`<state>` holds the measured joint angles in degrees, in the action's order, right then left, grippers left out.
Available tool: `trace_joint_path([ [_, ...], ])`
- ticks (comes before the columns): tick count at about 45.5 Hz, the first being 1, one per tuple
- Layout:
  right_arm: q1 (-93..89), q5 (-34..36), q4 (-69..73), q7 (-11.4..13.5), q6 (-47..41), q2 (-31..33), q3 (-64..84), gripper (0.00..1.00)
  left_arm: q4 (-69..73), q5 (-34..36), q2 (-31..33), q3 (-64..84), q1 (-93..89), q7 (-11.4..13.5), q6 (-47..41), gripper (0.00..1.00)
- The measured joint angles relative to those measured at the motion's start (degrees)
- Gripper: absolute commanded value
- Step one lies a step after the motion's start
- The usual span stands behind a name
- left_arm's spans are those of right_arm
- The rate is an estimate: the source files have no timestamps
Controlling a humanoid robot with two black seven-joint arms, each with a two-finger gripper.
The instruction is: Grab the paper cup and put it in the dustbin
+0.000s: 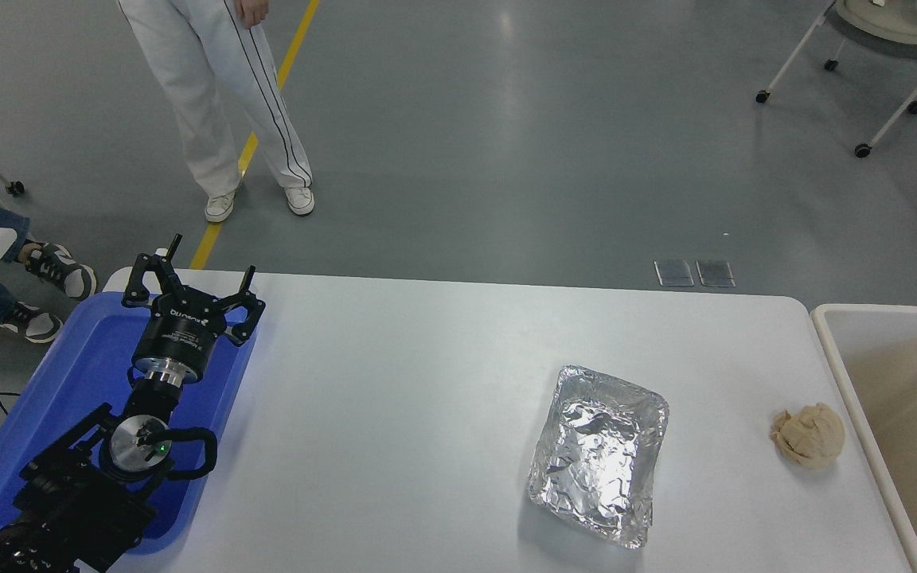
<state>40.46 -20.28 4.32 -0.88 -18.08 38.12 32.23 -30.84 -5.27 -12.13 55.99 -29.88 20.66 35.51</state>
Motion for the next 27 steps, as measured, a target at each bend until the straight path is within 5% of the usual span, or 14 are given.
trace_joint_path([
  [15,-0.9,2.1,0.0,1.4,2.9,-1.4,-0.6,0.00,0.0,0.0,0.0,0.0,0.0,0.0,0.0,1.00],
  [18,-1.0,2.3,0.0,1.4,3.5,-1.6,-0.6,0.19,0.0,0.0,0.0,0.0,0.0,0.0,0.0,1.00],
  [24,-1.1,2.5,0.1,1.6,5.3,-2.0,-0.7,0.98,0.0,0.0,0.0,0.0,0.0,0.0,0.0,1.00],
  [27,-1.1,2.5,0.1,1.6,6.9,-2.1,-0.7,1.00,0.0,0.0,0.0,0.0,0.0,0.0,0.0,1.00],
])
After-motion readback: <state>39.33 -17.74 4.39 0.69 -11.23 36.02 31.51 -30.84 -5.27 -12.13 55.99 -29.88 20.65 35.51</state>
